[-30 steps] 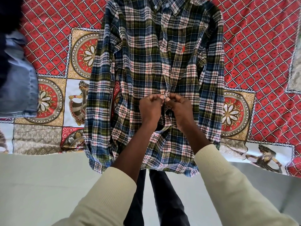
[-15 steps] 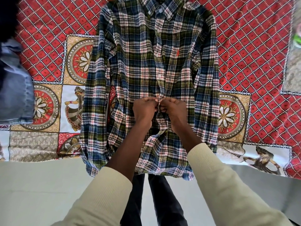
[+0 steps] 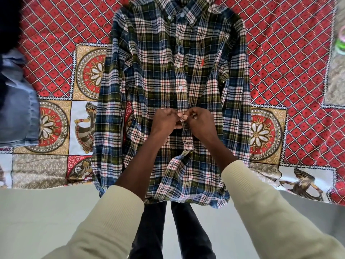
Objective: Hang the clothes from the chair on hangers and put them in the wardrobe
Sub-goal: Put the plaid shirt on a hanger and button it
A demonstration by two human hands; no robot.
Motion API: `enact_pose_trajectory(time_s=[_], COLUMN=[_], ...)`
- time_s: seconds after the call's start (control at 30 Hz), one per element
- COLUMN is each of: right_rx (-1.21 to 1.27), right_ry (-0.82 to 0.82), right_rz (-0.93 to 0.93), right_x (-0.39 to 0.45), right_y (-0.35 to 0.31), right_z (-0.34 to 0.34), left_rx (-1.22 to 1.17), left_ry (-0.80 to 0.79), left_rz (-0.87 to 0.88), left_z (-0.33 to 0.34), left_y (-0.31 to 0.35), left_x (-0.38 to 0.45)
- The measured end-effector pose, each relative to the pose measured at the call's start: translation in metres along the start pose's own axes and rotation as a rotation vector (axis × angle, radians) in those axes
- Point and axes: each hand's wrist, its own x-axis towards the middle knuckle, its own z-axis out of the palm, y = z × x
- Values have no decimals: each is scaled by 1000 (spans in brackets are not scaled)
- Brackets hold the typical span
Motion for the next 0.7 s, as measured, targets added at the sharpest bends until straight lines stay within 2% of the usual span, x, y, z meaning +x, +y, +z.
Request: enact_pose_trajectory(time_s=[0.1, 0.23, 0.3, 0.37, 0.43, 0.5, 0.53, 0.6, 0.7], right_rx=[81, 437, 448, 270, -47, -373, -451, -457, -455], right_ry=[-62, -245, -166, 24, 175, 170, 135, 125, 235], right_rz=[53, 265, 256, 150, 1, -101, -116, -104, -66], right_x=[-1, 4, 4, -3, -20, -39, -49, -63, -76], right_y=[1, 3, 5, 6, 4, 7, 9, 15, 23], right_z=[0, -10, -9, 0, 11, 20, 22, 22, 14], left_rx=[-154, -250, -225, -180, -177, -148, -109, 14, 216], left_ry=[21, 37, -1, -18, -4, 61, 92, 106, 55], left_rz=[-76, -86, -33, 13, 30, 55, 65, 85, 135], left_z=[-1, -6, -8, -9, -11, -17, -20, -22, -21], left_y=[-7, -10, -9, -10, -13, -21, -27, -41, -65], left_x=[-3, -5, -3, -3, -7, -15, -21, -34, -53])
